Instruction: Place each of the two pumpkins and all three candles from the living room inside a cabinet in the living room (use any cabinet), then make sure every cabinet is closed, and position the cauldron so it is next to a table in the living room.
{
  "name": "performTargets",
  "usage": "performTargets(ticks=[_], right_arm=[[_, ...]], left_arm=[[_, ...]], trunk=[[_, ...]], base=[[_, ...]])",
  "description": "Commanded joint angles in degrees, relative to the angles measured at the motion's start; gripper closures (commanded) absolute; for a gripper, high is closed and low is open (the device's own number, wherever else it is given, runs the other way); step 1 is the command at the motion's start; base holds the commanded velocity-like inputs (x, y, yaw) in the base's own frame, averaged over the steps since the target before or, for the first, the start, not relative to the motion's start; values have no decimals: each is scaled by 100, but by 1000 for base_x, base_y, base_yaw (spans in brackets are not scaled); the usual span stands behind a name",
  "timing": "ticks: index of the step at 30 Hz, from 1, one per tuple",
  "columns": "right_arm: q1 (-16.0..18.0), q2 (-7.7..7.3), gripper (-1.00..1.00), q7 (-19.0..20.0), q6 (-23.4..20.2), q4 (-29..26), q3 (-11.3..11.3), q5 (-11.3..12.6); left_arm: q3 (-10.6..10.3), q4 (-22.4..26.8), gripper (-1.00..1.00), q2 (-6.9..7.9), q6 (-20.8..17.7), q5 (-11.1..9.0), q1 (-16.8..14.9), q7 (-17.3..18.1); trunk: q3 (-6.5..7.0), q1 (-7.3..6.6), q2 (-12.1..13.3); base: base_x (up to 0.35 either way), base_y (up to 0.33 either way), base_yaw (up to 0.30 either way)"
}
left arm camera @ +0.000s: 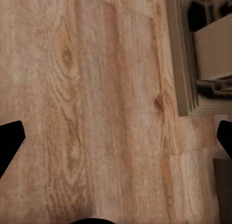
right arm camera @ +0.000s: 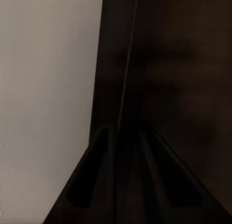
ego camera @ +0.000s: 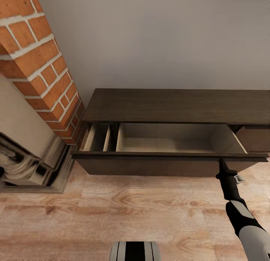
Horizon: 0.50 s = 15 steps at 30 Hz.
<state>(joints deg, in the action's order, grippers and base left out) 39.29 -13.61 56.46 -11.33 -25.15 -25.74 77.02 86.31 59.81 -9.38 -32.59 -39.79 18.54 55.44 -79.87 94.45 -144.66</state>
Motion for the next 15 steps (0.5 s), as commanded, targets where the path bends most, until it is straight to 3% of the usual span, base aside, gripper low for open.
performTargets(ticks=[1,15], right_arm=[[0,-2,100,41,-64,43,-10,56],[0,-1,100,41,-55,37,-10,51]], left_arm=[[-1,5,-100,-2,-46,-37,1,-2],[-3,5,-100,-10,-43,-37,1,-6]], trunk=[[-4,-1,-1],[-4,-1,-1]], base=[[-175,0,0],[-72,0,0]])
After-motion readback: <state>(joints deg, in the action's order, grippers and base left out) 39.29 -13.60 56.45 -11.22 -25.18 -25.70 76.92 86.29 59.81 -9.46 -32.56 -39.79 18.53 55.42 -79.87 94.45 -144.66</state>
